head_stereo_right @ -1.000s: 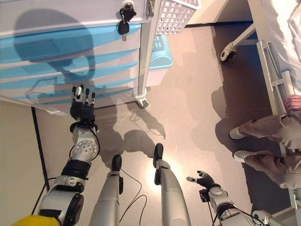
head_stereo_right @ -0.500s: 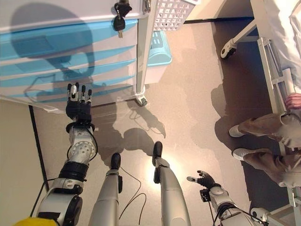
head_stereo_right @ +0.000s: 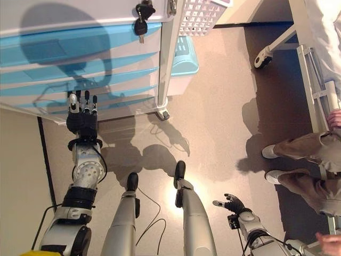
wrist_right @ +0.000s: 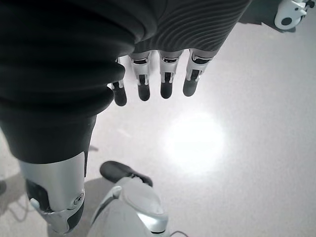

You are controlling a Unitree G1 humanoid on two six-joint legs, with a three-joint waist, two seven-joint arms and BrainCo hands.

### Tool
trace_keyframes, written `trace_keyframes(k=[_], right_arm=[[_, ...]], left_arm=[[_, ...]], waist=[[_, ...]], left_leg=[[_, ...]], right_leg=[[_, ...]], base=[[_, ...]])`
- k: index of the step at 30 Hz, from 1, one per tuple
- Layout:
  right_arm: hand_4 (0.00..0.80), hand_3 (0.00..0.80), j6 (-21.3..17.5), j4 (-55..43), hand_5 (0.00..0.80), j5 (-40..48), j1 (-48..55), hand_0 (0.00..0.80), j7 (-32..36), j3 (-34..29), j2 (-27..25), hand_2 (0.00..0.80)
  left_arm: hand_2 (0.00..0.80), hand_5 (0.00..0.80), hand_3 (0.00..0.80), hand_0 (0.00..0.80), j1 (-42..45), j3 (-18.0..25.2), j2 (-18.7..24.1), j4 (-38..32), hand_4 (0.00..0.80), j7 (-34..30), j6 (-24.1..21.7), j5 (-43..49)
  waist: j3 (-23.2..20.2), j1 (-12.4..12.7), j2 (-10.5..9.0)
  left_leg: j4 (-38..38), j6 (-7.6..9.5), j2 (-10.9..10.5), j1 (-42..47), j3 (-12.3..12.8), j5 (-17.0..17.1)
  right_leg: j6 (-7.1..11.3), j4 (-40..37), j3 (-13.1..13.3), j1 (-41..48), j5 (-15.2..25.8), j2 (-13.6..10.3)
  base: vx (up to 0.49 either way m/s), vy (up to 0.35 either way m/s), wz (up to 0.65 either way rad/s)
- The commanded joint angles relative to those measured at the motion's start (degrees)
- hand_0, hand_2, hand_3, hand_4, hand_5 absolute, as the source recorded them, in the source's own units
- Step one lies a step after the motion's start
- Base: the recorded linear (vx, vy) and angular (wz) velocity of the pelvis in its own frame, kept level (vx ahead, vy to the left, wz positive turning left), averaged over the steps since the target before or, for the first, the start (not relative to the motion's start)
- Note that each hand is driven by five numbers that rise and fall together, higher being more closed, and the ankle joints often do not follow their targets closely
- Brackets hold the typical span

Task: Open the drawer and pick up the medicine

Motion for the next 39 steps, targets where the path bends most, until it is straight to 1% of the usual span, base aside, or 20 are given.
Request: trace_keyframes(k=[1,3,13,18,21,29,30,31,32,33,34,39], right_arm=[[0.0,0.0,-0.8,2.1,0.0,-1.5,3.8,0.0,0.5,1.8,-3.3,0.0],[0.0,0.0,-0.8,2.2,0.0,-1.6,3.8,0.0,0.6,1.9,-3.3,0.0],[0.0,0.0,-0.7,2.2,0.0,-1.9,4.0,0.0,0.8,2.1,-4.3,0.0],[0.0,0.0,-0.6,2.4,0.0,-2.1,3.9,0.0,0.9,2.3,-4.5,0.0],[0.0,0.0,-0.5,2.5,0.0,-2.3,3.9,0.0,0.9,2.5,-4.9,0.0],[0.0,0.0,-0.3,2.5,0.0,-2.5,3.9,0.0,0.9,2.8,-4.9,0.0],[0.0,0.0,-0.3,2.6,0.0,-2.5,3.9,0.0,0.8,2.8,-4.9,0.0],[0.0,0.0,-0.2,2.6,0.0,-2.7,3.9,0.0,0.8,2.8,-4.9,0.0],[0.0,0.0,-0.3,2.6,0.0,-2.6,3.9,0.0,0.8,2.8,-4.8,0.0],[0.0,0.0,-0.3,2.6,0.0,-2.6,3.9,0.0,0.8,2.8,-4.8,0.0],[0.0,0.0,-0.3,2.4,0.0,-2.6,4.0,0.0,0.9,2.8,-4.7,0.0],[0.0,0.0,-0.3,2.9,0.0,-2.8,4.1,0.0,1.0,2.8,-4.7,0.0]], left_arm=[[0.0,0.0,0.0,0.0,-4.8,4.7,7.8,-13.7,0.0,-5.7,-6.7,3.7],[0.0,0.0,0.0,0.0,-5.1,4.7,8.1,-13.6,0.0,-5.8,-6.7,3.8],[0.0,0.0,0.0,0.0,-10.0,4.2,13.0,-10.8,0.0,-5.1,-7.2,4.1],[0.0,0.0,0.0,0.0,-11.8,3.6,14.0,-10.8,0.0,-4.9,-7.4,4.1],[0.0,0.0,0.0,0.0,-13.5,3.0,15.5,-10.9,0.0,-4.4,-7.7,4.8],[0.0,0.0,0.0,0.0,-14.7,3.0,16.7,-11.3,0.0,-3.1,-8.4,6.1],[0.05,0.05,0.05,0.05,-14.8,3.0,16.8,-11.6,0.05,-2.9,-8.4,6.3],[0.317,0.317,0.317,0.317,-14.9,3.0,16.9,-11.9,0.317,-2.8,-8.5,6.4],[0.518,0.518,0.518,0.518,-15.1,3.1,17.3,-12.8,0.518,-2.6,-8.6,7.1],[0.605,0.605,0.605,0.605,-15.1,3.1,17.3,-12.8,0.605,-2.6,-8.6,7.1],[0.8,0.8,0.8,0.8,-15.3,3.0,17.8,-13.5,0.8,-2.6,-8.7,7.6],[0.8,0.8,0.8,0.8,-15.6,3.0,18.2,-15.5,0.8,-3.1,-8.9,7.9]], waist=[[-4.4,0.6,1.27],[-4.5,0.6,1.26],[-5.2,0.1,1.34],[-5.3,-0.1,1.47],[-5.6,-0.2,1.69],[-5.9,-0.3,2.04],[-6.0,-0.3,2.14],[-6.0,-0.3,2.2],[-6.1,-0.3,2.31],[-6.1,-0.3,2.31],[-6.1,-0.2,2.41],[-5.9,-0.1,2.65]], left_leg=[[-4.4,4.16,-3.7,-3.2,-0.3,5.6],[-4.3,4.17,-3.7,-3.2,-0.3,5.6],[-4.7,4.08,-3.5,-3.1,-0.2,5.8],[-4.5,4.11,-3.5,-3.3,-0.1,5.7],[-4.8,4.18,-3.5,-3.2,0.0,5.7],[-4.5,4.22,-3.5,-3.2,0.2,5.6],[-4.5,4.24,-3.5,-3.2,0.2,5.5],[-4.6,4.25,-3.6,-3.1,0.2,5.5],[-4.6,4.27,-3.6,-3.1,0.2,5.4],[-4.6,4.27,-3.6,-3.1,0.2,5.4],[-4.5,4.3,-3.6,-3.1,0.3,5.4],[-4.4,4.31,-3.7,-3.2,0.3,5.5]], right_leg=[[3.48,2.8,-1.8,1.9,-3.3,-0.2],[3.44,2.8,-1.8,1.9,-3.3,-0.2],[3.52,2.4,-1.6,2.2,-3.1,-0.3],[3.61,2.4,-1.5,2.1,-3.1,-0.4],[3.7,2.4,-1.3,2.1,-3.1,-0.4],[3.76,2.4,-1.0,2.1,-3.0,-0.4],[3.78,2.4,-0.9,2.2,-3.0,-0.4],[3.8,2.4,-0.9,2.2,-3.0,-0.4],[3.82,2.4,-0.9,2.2,-3.1,-0.5],[3.82,2.4,-0.8,2.2,-3.1,-0.5],[3.83,2.5,-0.8,2.2,-3.1,-0.5],[3.79,2.7,-0.8,2.1,-3.2,-0.5]], base=[[0.0,0.0,0.0],[0.0,0.0,0.0],[0.0,0.0,0.0],[0.0,0.0,0.0],[0.0,0.0,0.0],[0.0,0.0,0.0],[0.0,0.0,0.0],[0.0,0.0,0.0],[0.0,0.0,0.0],[0.0,0.0,0.0],[0.0,0.0,0.0],[0.0,0.0,0.0]])
